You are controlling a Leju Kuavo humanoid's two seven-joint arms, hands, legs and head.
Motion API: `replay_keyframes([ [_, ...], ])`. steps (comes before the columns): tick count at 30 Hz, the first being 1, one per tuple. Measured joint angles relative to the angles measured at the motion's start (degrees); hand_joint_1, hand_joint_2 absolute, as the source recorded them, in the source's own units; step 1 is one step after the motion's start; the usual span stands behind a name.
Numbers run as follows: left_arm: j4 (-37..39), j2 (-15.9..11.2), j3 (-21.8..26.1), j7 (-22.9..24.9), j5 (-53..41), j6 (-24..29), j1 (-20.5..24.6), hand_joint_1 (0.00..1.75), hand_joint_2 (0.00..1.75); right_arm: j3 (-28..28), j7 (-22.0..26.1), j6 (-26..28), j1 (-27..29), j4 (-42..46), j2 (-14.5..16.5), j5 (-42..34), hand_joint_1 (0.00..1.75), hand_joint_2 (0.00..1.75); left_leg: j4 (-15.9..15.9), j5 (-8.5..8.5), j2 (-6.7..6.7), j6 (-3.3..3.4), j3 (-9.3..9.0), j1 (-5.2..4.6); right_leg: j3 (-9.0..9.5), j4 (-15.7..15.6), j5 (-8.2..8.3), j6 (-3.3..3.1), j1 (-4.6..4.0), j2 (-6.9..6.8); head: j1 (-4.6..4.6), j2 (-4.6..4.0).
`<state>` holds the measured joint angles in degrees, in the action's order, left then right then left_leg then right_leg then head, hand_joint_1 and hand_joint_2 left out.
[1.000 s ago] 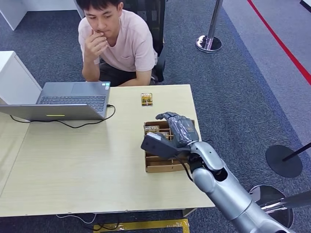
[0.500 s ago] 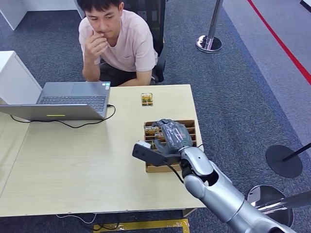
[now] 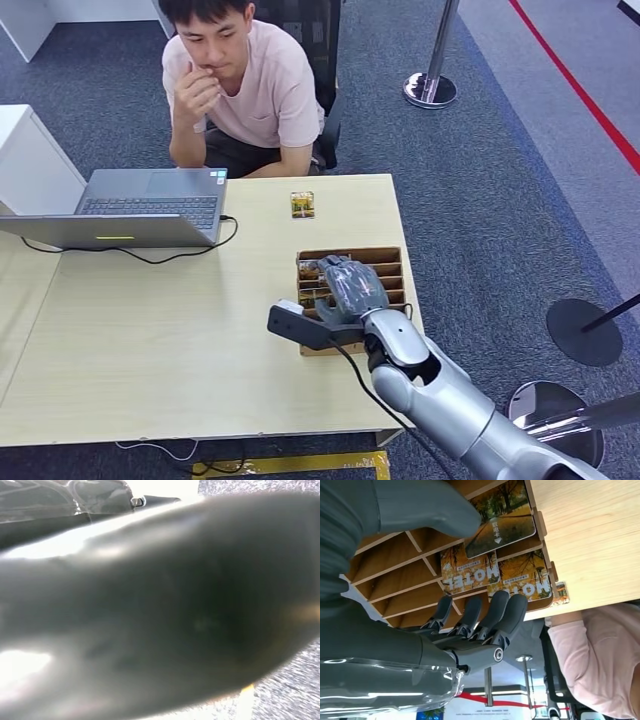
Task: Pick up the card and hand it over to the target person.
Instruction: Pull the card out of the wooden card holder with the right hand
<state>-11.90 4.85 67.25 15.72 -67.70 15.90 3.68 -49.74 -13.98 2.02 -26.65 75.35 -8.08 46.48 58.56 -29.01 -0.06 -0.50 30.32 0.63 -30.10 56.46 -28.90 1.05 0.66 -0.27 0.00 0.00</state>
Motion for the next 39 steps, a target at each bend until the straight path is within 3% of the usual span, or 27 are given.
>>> replay_keyframes([
  [21, 0.1, 0.1, 0.3, 0.4, -0.1, -0.1, 0.0, 0.00, 0.00, 0.5, 0.4, 3.0, -0.6, 2.7, -0.7, -0.4, 0.74, 1.75, 0.1, -0.02, -0.03, 0.00, 0.03, -0.01, -0.04, 0.1, -0.03, 0.01, 0.01, -0.03, 0.00, 0.00],
  [39, 0.2, 0.0, 0.0, 0.7, -0.7, -0.5, -0.1, 0.00, 0.00, -0.7, 0.6, 2.0, 0.4, 4.1, -1.3, -1.0, 0.82, 1.75, 0.1, -0.02, -0.06, 0.00, 0.03, 0.00, -0.01, 0.0, -0.04, 0.01, 0.00, -0.06, 0.00, 0.00],
])
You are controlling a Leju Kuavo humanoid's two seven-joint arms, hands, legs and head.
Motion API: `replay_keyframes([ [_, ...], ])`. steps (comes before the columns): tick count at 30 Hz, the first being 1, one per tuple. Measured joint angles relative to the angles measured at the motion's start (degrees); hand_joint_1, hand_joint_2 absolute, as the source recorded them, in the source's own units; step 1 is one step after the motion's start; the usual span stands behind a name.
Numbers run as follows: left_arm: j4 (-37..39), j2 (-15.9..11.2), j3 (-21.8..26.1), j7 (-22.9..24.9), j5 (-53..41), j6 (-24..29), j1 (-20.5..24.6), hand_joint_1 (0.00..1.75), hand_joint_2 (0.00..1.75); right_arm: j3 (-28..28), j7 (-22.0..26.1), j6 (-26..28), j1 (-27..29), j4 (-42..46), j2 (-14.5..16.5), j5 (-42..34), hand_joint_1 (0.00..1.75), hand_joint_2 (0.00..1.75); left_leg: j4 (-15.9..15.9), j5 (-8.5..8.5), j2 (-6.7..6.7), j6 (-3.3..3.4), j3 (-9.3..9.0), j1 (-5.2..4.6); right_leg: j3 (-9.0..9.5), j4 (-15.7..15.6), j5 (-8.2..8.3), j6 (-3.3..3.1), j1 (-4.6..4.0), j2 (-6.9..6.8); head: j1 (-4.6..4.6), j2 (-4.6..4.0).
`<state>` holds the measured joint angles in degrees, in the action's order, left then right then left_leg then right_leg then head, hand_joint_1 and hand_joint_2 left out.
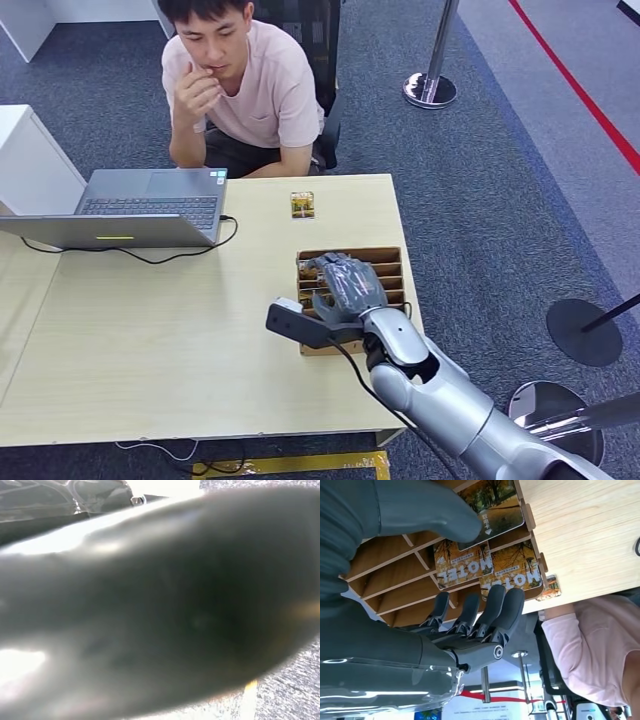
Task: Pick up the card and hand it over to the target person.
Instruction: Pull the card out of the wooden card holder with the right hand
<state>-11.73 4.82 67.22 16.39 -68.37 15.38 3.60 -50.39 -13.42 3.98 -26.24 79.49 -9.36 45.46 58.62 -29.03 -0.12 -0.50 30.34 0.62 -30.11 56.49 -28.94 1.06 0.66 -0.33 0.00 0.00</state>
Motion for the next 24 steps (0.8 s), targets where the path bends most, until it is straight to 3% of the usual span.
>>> replay_keyframes([
  [20, 0.0, 0.0, -0.3, 0.1, -0.5, -0.2, 0.0, 0.00, 0.00, -0.3, -0.1, -0.1, 0.5, -0.3, -0.5, -0.3, 0.84, 1.75, 0.0, -0.01, -0.02, 0.00, -0.01, -0.01, 0.02, 0.0, -0.01, 0.00, 0.01, -0.02, 0.00, 0.00],
  [24, 0.1, 0.0, -0.4, 0.1, -0.6, -0.3, 0.0, 0.00, 0.00, -0.2, 0.0, -0.3, 0.4, -1.0, -0.5, -0.7, 0.92, 1.75, 0.0, 0.00, -0.02, 0.00, -0.01, 0.00, 0.02, 0.0, 0.00, 0.00, 0.00, -0.01, 0.00, 0.00],
])
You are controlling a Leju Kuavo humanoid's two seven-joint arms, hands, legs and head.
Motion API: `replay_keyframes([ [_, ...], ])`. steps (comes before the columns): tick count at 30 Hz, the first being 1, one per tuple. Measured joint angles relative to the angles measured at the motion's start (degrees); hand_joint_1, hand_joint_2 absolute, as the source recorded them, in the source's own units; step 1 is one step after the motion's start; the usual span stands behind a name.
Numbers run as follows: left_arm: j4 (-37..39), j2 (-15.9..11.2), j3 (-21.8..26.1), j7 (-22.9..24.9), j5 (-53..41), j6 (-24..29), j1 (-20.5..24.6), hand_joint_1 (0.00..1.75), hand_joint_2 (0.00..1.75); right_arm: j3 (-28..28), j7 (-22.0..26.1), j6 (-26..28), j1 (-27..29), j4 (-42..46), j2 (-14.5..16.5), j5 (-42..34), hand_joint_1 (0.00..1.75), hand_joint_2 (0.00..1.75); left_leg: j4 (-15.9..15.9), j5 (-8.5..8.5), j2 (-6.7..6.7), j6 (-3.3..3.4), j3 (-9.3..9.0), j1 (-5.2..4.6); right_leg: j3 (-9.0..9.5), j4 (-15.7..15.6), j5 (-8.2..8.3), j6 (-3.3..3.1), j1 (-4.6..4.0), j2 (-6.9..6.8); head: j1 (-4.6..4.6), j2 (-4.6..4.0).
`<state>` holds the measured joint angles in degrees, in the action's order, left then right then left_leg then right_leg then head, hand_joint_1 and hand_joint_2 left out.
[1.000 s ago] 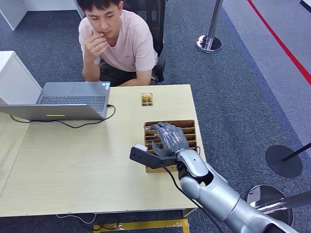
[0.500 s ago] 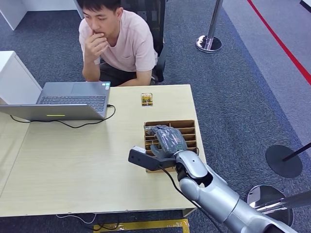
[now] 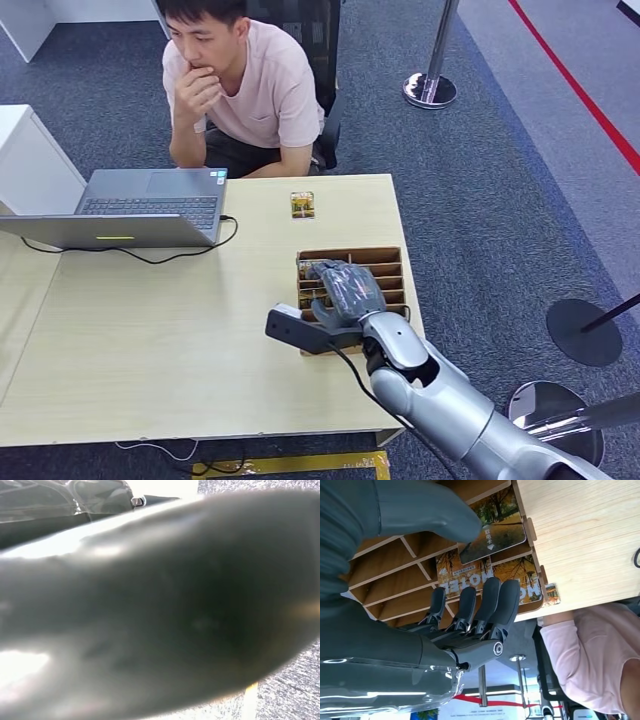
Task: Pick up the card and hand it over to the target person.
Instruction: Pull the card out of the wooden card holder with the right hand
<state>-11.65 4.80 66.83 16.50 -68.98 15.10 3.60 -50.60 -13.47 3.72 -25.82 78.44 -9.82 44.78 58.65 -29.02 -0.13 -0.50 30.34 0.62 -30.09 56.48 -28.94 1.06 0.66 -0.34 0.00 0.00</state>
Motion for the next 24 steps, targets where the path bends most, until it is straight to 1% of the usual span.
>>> replay_keyframes([
  [2, 0.0, 0.0, 0.0, 0.0, -0.1, 0.0, 0.0, 0.00, 0.00, 0.0, 0.0, -0.1, -0.1, -0.8, 0.0, -0.2, 0.97, 1.75, 0.0, 0.00, 0.00, 0.00, 0.00, 0.00, 0.00, 0.0, 0.01, 0.00, 0.00, 0.00, 0.00, 0.00],
  [9, 0.1, -0.1, -0.2, 0.0, -0.4, -0.2, 0.1, 0.00, 0.00, 0.0, -0.6, 0.1, -1.4, -7.1, 1.7, -1.1, 0.86, 1.75, 0.0, 0.01, 0.04, 0.00, -0.03, 0.01, 0.02, 0.0, 0.02, 0.00, -0.01, 0.04, 0.00, 0.00],
  [15, 0.1, 0.0, 0.3, 0.4, -0.1, -0.1, 0.2, 0.00, 0.00, 0.0, -0.6, 0.6, -3.0, -10.7, 3.7, -1.1, 0.85, 1.75, 0.0, 0.02, 0.13, -0.01, 0.02, 0.00, -0.05, 0.0, 0.06, -0.01, 0.00, 0.13, 0.00, 0.00],
  [24, 0.2, 0.2, 0.2, 0.0, -0.2, -0.2, 0.0, 0.00, 0.00, 0.3, -0.9, 1.0, -3.0, -11.4, 3.7, -1.0, 0.86, 1.75, 0.0, 0.02, 0.07, 0.03, 0.03, 0.00, -0.03, 0.0, 0.06, 0.05, 0.00, 0.07, 0.00, 0.00],
])
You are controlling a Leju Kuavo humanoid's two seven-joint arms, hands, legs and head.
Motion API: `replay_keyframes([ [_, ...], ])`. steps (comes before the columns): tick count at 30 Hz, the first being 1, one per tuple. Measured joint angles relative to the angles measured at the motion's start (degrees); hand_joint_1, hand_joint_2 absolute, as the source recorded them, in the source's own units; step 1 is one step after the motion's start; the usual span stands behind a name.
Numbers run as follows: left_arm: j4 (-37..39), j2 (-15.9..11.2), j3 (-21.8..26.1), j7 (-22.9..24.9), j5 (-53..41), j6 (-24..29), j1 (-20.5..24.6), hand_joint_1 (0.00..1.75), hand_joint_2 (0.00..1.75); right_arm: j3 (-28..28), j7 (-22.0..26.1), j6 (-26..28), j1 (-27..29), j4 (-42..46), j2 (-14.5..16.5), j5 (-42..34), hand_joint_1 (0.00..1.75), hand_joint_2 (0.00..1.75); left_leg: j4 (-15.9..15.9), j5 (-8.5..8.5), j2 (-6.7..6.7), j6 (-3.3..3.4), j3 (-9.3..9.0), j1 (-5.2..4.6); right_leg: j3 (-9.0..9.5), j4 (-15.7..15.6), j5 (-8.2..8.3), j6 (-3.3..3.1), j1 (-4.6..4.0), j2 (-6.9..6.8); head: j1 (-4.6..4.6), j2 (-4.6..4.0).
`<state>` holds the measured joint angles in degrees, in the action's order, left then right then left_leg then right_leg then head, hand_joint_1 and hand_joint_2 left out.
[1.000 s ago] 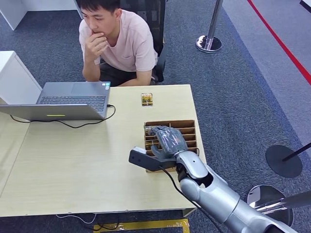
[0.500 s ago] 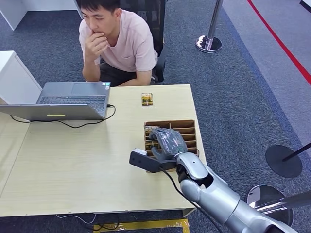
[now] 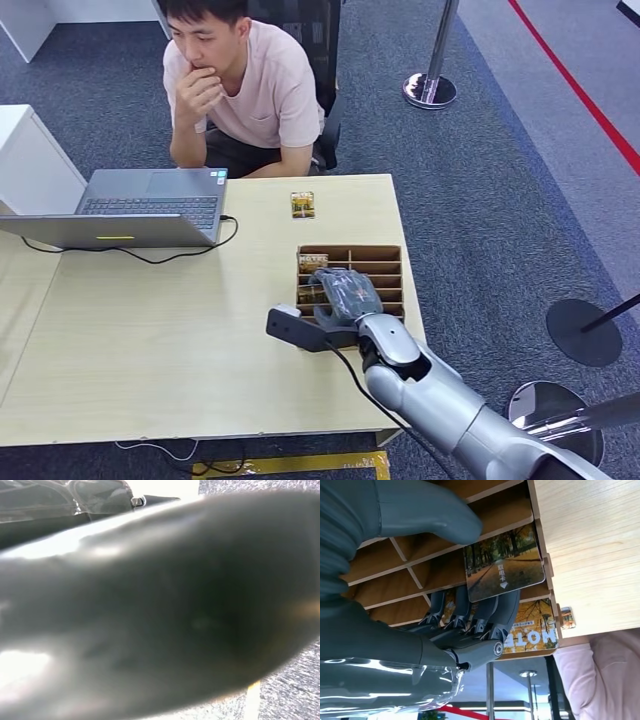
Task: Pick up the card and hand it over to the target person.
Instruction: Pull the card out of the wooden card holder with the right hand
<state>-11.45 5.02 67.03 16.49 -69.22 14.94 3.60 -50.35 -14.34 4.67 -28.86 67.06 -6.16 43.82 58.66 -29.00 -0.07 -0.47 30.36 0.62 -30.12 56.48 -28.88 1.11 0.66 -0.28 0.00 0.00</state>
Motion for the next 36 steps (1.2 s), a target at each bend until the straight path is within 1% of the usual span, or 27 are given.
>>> replay_keyframes([
  [6, 0.0, 0.0, -0.1, -0.1, -0.2, -0.2, 0.0, 0.00, 0.00, 0.1, 0.5, 0.6, -0.2, 0.3, 0.0, -0.1, 0.89, 1.75, 0.0, 0.00, -0.02, -0.01, 0.02, -0.01, 0.00, 0.0, -0.01, 0.01, 0.01, -0.02, 0.00, 0.00],
  [12, 0.0, 0.0, -0.2, -0.3, -0.3, -0.4, 0.0, 0.00, 0.00, 0.4, 0.7, 0.9, -0.3, 2.6, -0.6, -0.3, 0.91, 1.75, 0.1, -0.01, -0.03, 0.00, 0.07, -0.01, -0.03, 0.0, -0.01, 0.03, 0.01, -0.03, 0.00, 0.00],
  [31, -0.1, 0.0, -0.7, -1.6, -1.0, -1.3, 0.1, 0.00, 0.00, 0.7, 0.1, 0.6, 0.5, 5.6, -1.2, 0.2, 0.93, 1.75, 0.2, 0.00, -0.06, 0.00, 0.12, 0.00, -0.04, 0.0, 0.00, 0.04, 0.00, -0.06, 0.00, 0.00],
  [34, -0.1, 0.0, -0.7, -1.9, -0.9, -1.6, 0.0, 0.00, 0.00, 0.6, -0.1, 0.4, 0.6, 5.2, -1.1, 0.3, 1.05, 1.75, 0.2, 0.00, -0.06, 0.00, 0.12, 0.00, -0.03, 0.0, 0.01, 0.05, 0.00, -0.06, 0.00, 0.00],
  [36, -0.1, 0.0, -0.6, -2.1, -0.9, -1.8, 0.0, 0.00, 0.87, 0.4, -0.1, 0.2, 0.6, 4.8, -1.0, 0.4, 1.18, 1.75, 0.2, -0.01, -0.06, 0.00, 0.10, 0.00, -0.01, 0.0, 0.00, 0.05, 0.00, -0.06, 0.00, 0.00],
])
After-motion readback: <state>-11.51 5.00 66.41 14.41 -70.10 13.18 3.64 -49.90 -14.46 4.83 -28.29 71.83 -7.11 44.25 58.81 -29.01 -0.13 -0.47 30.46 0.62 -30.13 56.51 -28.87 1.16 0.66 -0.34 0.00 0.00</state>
